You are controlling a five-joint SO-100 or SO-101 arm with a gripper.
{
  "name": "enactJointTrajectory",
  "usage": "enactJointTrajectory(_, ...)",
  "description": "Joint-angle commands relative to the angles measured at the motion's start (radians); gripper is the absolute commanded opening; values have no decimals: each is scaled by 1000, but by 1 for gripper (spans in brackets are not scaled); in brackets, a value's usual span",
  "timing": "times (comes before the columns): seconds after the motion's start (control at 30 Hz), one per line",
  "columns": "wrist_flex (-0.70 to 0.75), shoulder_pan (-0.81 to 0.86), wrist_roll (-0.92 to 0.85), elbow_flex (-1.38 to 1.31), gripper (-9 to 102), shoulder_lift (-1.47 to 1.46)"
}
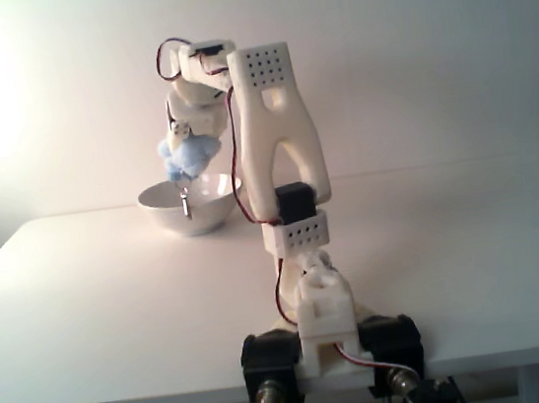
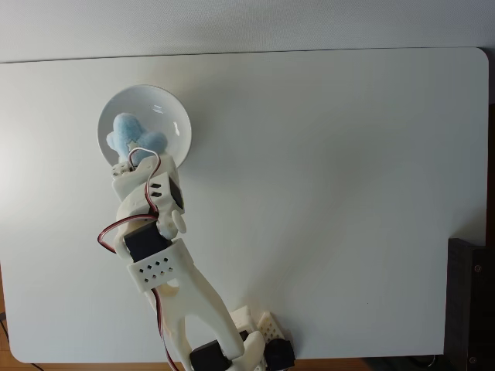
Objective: Grasp a skyblue doll and put it into the bowl.
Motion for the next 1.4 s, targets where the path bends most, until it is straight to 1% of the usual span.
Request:
enactJointTrajectory(0.0,-15,9,6,-114,0,-49)
enactJointTrajectory(0.4,-17,11,6,-278,0,-242)
enactJointTrajectory(0.73,-17,71,5,-417,0,-377)
enactJointTrajectory(1.37,-5,61,-2,-408,0,-383)
